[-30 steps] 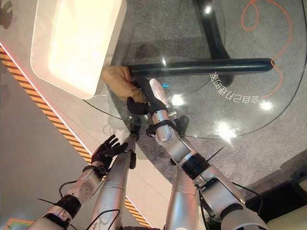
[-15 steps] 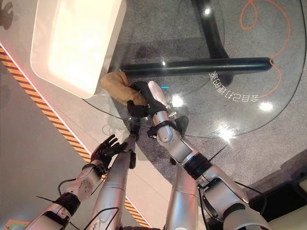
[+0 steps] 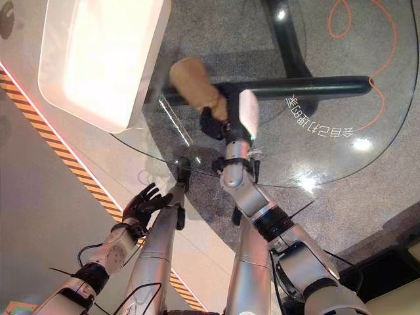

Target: Wipe the table with a cloth and put it in the basket.

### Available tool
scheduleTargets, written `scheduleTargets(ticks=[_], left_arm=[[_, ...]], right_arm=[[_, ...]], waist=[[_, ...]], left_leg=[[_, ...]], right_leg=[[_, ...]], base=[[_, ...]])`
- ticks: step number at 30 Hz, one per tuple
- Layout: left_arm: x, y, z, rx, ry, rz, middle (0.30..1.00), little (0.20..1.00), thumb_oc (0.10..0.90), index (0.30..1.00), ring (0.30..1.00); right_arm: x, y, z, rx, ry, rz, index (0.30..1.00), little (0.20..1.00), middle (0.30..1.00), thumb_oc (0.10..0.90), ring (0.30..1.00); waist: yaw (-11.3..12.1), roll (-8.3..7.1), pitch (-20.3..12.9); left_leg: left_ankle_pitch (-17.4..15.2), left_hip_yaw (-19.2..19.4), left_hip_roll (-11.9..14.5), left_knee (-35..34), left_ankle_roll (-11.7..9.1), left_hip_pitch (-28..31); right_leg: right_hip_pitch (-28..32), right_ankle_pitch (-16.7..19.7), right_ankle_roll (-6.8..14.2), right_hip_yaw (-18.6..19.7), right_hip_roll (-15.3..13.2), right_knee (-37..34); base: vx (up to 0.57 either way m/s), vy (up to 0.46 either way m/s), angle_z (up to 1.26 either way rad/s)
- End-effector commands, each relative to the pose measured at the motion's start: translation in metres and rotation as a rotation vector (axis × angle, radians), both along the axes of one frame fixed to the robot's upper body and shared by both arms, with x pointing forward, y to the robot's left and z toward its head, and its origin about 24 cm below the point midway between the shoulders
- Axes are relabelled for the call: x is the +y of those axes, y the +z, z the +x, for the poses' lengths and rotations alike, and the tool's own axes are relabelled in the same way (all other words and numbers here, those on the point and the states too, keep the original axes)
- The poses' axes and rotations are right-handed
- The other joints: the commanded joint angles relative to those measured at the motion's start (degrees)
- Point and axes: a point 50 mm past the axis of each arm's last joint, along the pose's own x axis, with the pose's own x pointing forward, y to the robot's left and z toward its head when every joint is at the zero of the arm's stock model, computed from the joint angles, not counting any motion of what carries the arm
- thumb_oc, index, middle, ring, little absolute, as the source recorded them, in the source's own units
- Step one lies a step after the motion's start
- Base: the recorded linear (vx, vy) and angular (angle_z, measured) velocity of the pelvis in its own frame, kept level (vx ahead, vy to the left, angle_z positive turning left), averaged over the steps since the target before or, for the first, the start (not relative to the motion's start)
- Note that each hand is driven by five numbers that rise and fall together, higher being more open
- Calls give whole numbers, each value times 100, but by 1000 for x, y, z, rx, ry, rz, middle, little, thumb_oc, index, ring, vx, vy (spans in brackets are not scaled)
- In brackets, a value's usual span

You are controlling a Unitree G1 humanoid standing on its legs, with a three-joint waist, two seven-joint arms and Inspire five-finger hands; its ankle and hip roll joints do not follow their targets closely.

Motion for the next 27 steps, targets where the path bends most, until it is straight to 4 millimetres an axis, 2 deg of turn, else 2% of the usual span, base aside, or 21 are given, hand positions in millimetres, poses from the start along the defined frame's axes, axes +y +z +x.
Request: scheduleTargets(ticks=[1, 8, 11, 16, 18, 27], left_arm=[[-40, -20, -24, 55, -112, -88, 900, 900, 800, 900, 900], [-29, -24, -30, 54, -104, -85, 900, 900, 800, 900, 900], [-24, -26, -34, 50, -106, -87, 900, 900, 800, 900, 900], [-20, -26, -36, 44, -106, -86, 900, 900, 800, 900, 900], [-18, -26, -36, 39, -103, -86, 900, 900, 800, 900, 900], [-12, -24, -37, 25, -89, -88, 900, 900, 800, 900, 900]], right_arm=[[-56, 32, -2, -145, -266, -7, 300, 200, 300, 100, 300], [-98, 44, -4, -184, -454, 28, 300, 200, 300, 100, 300], [-122, 48, -10, -207, -566, 66, 300, 200, 300, 100, 300], [-144, 48, -17, -234, -684, 158, 300, 200, 300, 100, 300], [-158, 46, -23, -272, -731, 246, 300, 200, 300, 100, 300], [-188, 45, -40, -406, -830, 422, 300, 200, 300, 100, 300]], waist=[[-103, 155, -95], [-78, 161, -95], [-81, 157, -95], [-88, 134, -95], [-110, 121, -95], [-153, 110, -95]], left_leg=[[-398, 768, -208, 434, 333, -289], [-404, 718, -230, 370, 340, -286], [-398, 707, -240, 315, 352, -287], [-403, 695, -238, 289, 354, -281], [-405, 696, -235, 266, 345, -274], [-400, 707, -244, 165, 340, -176]], right_leg=[[-148, 720, 178, 66, 530, -648], [-148, 730, 185, 89, 580, -701], [-139, 739, 180, 96, 617, -774], [-107, 743, 182, 87, 640, -832], [-82, 750, 180, 86, 647, -884], [40, 801, 186, 89, 660, -1051]], base=[[0, 0, 0], [1, -1, -1], [0, 0, 0], [0, 0, 0], [0, 0, 0], [-12, -4, -3]])
